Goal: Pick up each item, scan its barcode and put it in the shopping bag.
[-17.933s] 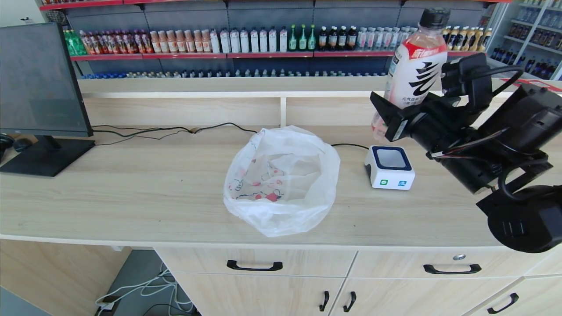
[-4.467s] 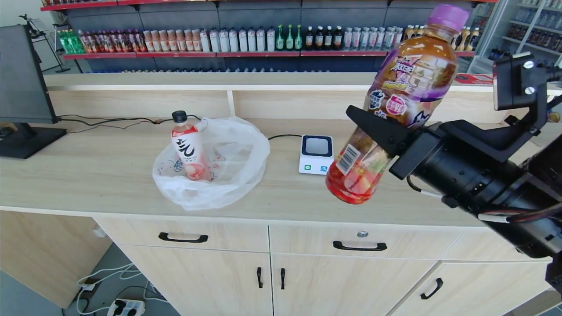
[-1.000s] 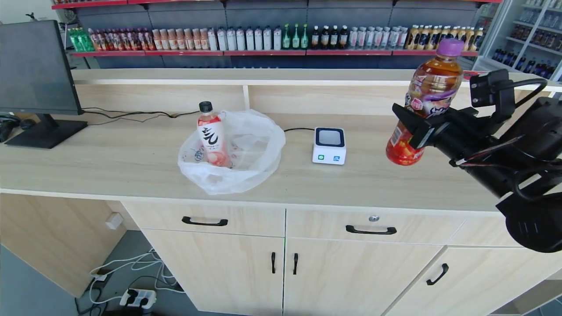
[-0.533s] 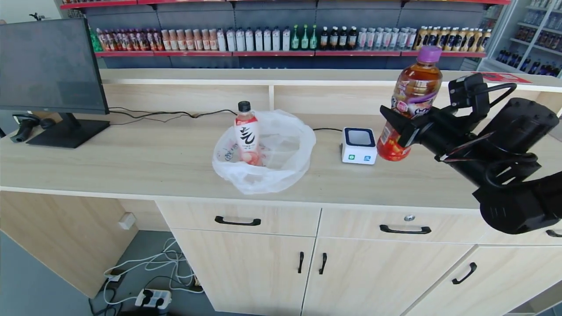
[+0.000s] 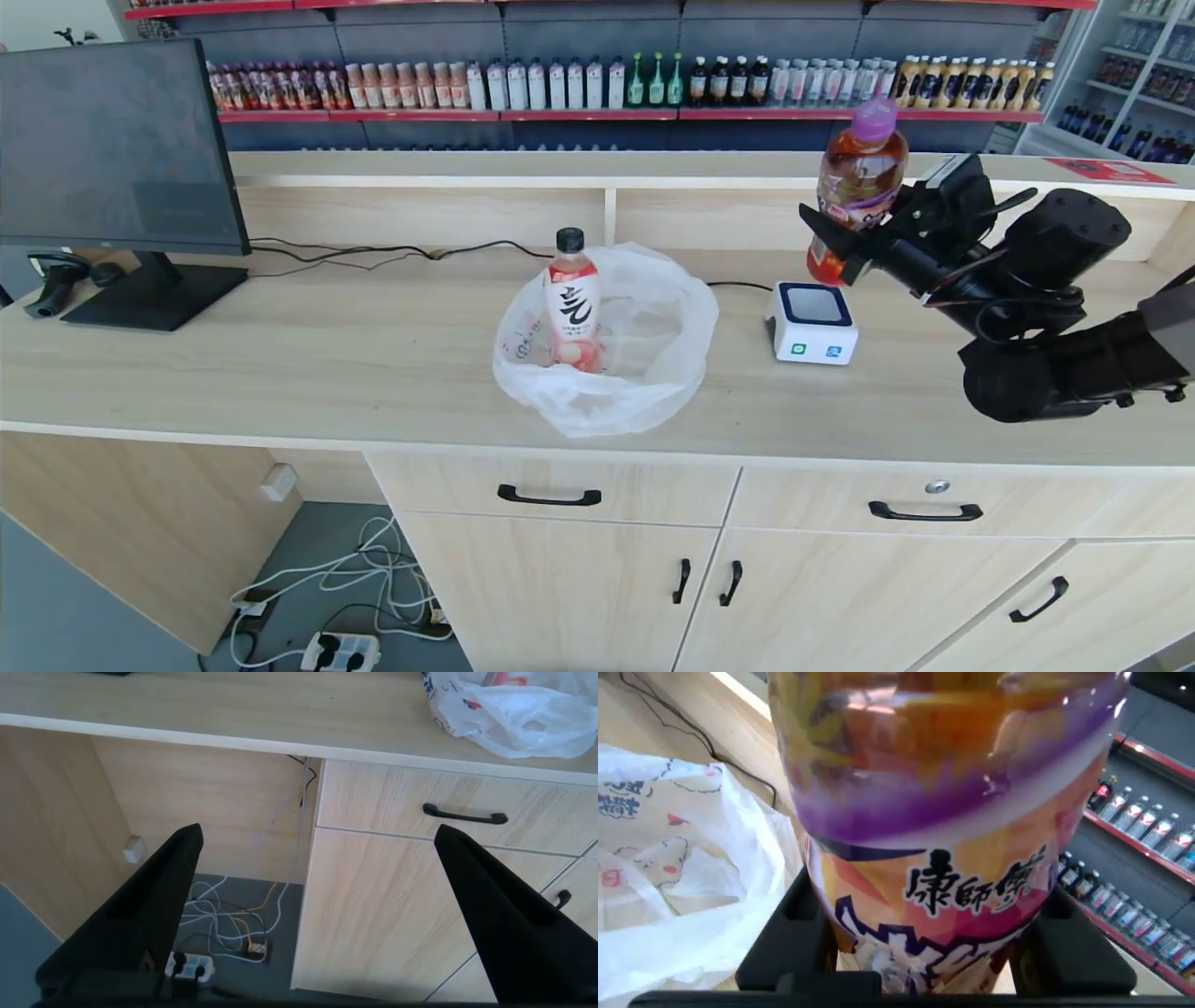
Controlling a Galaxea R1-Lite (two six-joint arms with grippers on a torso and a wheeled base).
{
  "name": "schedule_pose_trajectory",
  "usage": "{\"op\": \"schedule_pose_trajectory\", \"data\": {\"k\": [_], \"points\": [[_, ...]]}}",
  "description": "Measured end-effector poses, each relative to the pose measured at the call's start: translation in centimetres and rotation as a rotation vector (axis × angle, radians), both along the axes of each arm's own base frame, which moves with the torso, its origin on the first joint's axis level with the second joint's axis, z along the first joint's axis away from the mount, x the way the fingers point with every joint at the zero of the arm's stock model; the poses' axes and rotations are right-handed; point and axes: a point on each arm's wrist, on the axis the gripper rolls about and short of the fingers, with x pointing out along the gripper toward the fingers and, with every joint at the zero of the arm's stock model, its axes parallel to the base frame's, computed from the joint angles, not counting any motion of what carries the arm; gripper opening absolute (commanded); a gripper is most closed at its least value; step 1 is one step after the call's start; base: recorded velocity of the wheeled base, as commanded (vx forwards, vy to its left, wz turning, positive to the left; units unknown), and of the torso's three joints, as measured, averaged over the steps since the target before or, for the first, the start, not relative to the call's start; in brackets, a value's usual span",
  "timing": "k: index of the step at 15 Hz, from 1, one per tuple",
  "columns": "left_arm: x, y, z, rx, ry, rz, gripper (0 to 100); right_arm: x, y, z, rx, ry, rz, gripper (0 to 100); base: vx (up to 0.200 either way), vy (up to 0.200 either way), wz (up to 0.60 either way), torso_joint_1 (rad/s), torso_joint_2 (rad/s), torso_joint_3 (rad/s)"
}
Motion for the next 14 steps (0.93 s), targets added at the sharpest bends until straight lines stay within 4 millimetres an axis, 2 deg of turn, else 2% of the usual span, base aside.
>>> {"op": "schedule_pose_trajectory", "data": {"k": [3, 10, 14], "points": [[0.0, 0.0, 0.0, -0.002, 0.001, 0.000, 100, 0.8, -1.6, -1.5, -0.062, 0.003, -0.016, 0, 0.000, 0.000, 0.00, 0.000, 0.00, 0.000], [0.0, 0.0, 0.0, -0.001, 0.002, 0.000, 100, 1.1, -2.4, -2.3, -0.129, -0.049, -0.052, 0, 0.000, 0.000, 0.00, 0.000, 0.00, 0.000], [0.0, 0.0, 0.0, -0.001, 0.001, 0.000, 100, 1.2, -4.2, -2.0, -0.165, -0.121, -0.146, 0, 0.000, 0.000, 0.00, 0.000, 0.00, 0.000]]}}
